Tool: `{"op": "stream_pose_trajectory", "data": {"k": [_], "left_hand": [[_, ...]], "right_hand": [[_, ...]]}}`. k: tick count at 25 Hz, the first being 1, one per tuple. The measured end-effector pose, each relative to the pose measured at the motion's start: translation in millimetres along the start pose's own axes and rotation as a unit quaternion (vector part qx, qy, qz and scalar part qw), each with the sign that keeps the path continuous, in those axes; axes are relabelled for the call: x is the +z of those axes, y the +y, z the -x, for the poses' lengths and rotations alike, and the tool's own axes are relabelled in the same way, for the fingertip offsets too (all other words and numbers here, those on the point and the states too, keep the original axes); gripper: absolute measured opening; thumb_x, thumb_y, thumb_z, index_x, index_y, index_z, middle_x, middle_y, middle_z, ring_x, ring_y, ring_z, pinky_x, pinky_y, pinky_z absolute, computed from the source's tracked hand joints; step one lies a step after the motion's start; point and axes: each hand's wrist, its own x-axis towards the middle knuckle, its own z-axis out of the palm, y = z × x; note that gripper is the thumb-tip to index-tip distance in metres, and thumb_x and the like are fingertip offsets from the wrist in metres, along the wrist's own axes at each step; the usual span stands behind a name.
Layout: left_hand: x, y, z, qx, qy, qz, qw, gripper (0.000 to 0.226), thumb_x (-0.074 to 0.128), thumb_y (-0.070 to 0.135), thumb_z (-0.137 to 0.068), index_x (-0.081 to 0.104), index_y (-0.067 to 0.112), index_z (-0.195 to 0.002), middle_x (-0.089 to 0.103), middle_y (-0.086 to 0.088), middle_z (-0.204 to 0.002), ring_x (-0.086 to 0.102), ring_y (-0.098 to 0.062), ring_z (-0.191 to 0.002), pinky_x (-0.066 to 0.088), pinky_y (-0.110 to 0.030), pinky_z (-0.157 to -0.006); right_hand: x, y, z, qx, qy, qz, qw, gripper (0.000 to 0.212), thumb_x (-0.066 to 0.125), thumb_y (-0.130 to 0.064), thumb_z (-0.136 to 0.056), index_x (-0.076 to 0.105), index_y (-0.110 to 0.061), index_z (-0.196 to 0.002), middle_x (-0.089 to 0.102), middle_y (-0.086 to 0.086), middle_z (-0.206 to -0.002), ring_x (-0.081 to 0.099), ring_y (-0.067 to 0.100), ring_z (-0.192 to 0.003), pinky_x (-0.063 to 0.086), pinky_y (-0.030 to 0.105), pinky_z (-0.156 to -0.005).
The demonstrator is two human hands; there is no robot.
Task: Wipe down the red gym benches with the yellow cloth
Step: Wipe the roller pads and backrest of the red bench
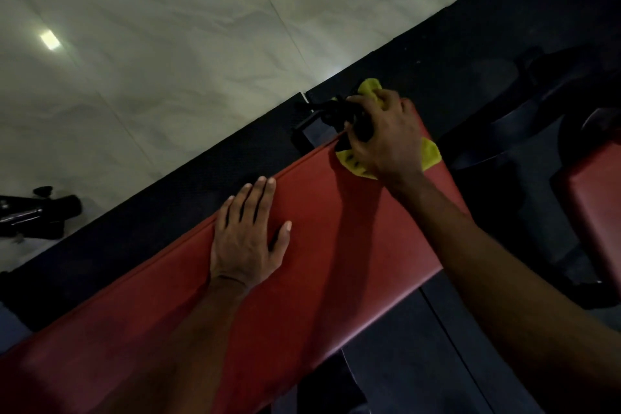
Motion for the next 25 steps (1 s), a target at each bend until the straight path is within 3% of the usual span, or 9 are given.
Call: {"op": "stream_pose_trajectory", "data": {"k": [2, 6, 9, 12, 18, 21, 25], "left_hand": [[1, 0, 0, -0.002, 0.002, -0.003, 1.0, 0.073, 0.04, 0.053, -0.097, 0.029, 0.014, -0.158, 0.037, -0.007, -0.159, 0.034, -0.025, -0.145, 0.023, -0.046, -0.119], [2, 1, 1, -0.001, 0.001, -0.013, 1.0, 0.073, 0.04, 0.053, -0.097, 0.028, 0.014, -0.158, 0.036, -0.008, -0.16, 0.036, -0.028, -0.145, 0.025, -0.047, -0.119], [0, 3, 0, -0.008, 0.002, -0.019, 1.0, 0.073, 0.039, 0.053, -0.097, 0.029, 0.014, -0.158, 0.036, -0.008, -0.159, 0.037, -0.029, -0.144, 0.027, -0.049, -0.118], [-3, 5, 1, -0.007, 0.007, -0.024, 1.0, 0.073, 0.04, 0.051, -0.097, 0.029, 0.013, -0.157, 0.036, -0.008, -0.159, 0.037, -0.029, -0.143, 0.027, -0.049, -0.118], [-10, 10, 1, -0.023, -0.017, -0.013, 1.0, 0.072, 0.038, 0.053, -0.098, 0.024, 0.017, -0.159, 0.035, -0.007, -0.159, 0.036, -0.029, -0.144, 0.025, -0.049, -0.119], [-15, 17, -4, -0.041, -0.023, 0.059, 0.997, 0.072, 0.046, 0.046, -0.094, 0.027, 0.016, -0.157, 0.039, -0.008, -0.157, 0.035, -0.029, -0.145, 0.025, -0.054, -0.119], [-7, 52, -37, -0.004, -0.003, 0.094, 0.996, 0.068, 0.05, 0.038, -0.095, 0.032, 0.014, -0.156, 0.04, -0.011, -0.156, 0.037, -0.03, -0.144, 0.032, -0.056, -0.115]], "right_hand": [[-4, 25, -3, 0.006, 0.014, -0.016, 1.0, 0.049, 0.057, -0.046, -0.089, 0.055, -0.033, -0.137, 0.052, 0.011, -0.137, 0.052, 0.034, -0.113, 0.049, 0.046, -0.091], [4, 38, 55, 0.105, 0.085, -0.065, 0.989, 0.052, 0.061, -0.04, -0.09, 0.054, -0.031, -0.14, 0.048, 0.013, -0.143, 0.049, 0.034, -0.123, 0.044, 0.044, -0.098], [12, 19, 100, 0.157, 0.062, -0.082, 0.982, 0.056, 0.064, -0.039, -0.089, 0.051, -0.032, -0.143, 0.045, 0.01, -0.148, 0.045, 0.032, -0.129, 0.039, 0.045, -0.1], [10, 4, 80, 0.126, 0.048, -0.084, 0.987, 0.05, 0.064, -0.044, -0.09, 0.056, -0.034, -0.138, 0.05, 0.01, -0.142, 0.049, 0.035, -0.118, 0.041, 0.045, -0.091], [0, 11, 19, 0.07, 0.03, -0.081, 0.994, 0.041, 0.061, -0.039, -0.092, 0.059, -0.034, -0.133, 0.051, 0.004, -0.14, 0.048, 0.034, -0.12, 0.044, 0.046, -0.091], [1, 53, 62, 0.154, 0.081, -0.082, 0.981, 0.05, 0.064, -0.037, -0.089, 0.055, -0.034, -0.138, 0.05, 0.007, -0.141, 0.05, 0.035, -0.111, 0.043, 0.043, -0.089], [7, 75, 141, 0.236, 0.072, -0.106, 0.963, 0.057, 0.064, -0.039, -0.09, 0.048, -0.033, -0.145, 0.044, 0.01, -0.144, 0.047, 0.032, -0.118, 0.042, 0.046, -0.099]]}}
